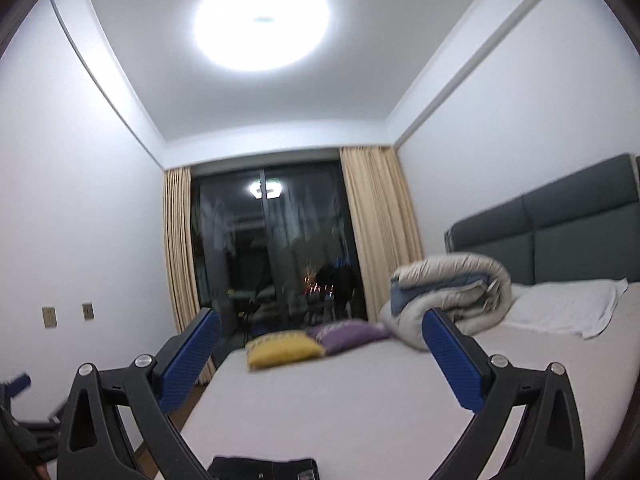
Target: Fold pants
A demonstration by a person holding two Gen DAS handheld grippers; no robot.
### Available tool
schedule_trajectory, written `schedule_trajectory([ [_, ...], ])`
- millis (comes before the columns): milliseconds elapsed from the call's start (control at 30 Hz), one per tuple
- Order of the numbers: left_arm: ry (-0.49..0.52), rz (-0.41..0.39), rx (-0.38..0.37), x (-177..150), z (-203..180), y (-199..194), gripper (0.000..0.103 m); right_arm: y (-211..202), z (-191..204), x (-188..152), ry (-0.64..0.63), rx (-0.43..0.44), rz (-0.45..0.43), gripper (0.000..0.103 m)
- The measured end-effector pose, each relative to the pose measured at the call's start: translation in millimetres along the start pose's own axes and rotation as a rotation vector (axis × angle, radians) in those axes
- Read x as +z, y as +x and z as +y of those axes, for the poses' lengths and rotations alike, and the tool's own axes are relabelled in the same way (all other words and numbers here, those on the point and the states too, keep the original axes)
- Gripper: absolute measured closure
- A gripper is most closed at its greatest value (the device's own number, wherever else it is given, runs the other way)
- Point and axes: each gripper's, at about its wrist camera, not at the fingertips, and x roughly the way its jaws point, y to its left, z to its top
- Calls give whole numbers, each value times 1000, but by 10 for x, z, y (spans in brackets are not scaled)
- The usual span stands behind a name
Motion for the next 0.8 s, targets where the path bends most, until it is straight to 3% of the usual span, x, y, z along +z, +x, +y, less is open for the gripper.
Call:
schedule_trajectory([
  [133,-46,174,-26,-289,23,74,0,-148,66,59,-33,31,25,0],
  [200,-62,260,-34,-509,26,116,0,-107,101,-53,-42,22,93,0],
  [333,-86,414,-48,-1015,-58,260,0,115,135,-569,-53,-8,330,0],
  [533,-79,535,-49,-1632,-233,429,0,216,184,-1508,-84,-50,621,0],
  [667,-77,582,-61,-1830,-271,652,0,182,203,-2000,-140,-40,733,0],
  [800,-71,622,-85,-1974,-305,830,0,200,201,-2278,-158,-34,816,0],
])
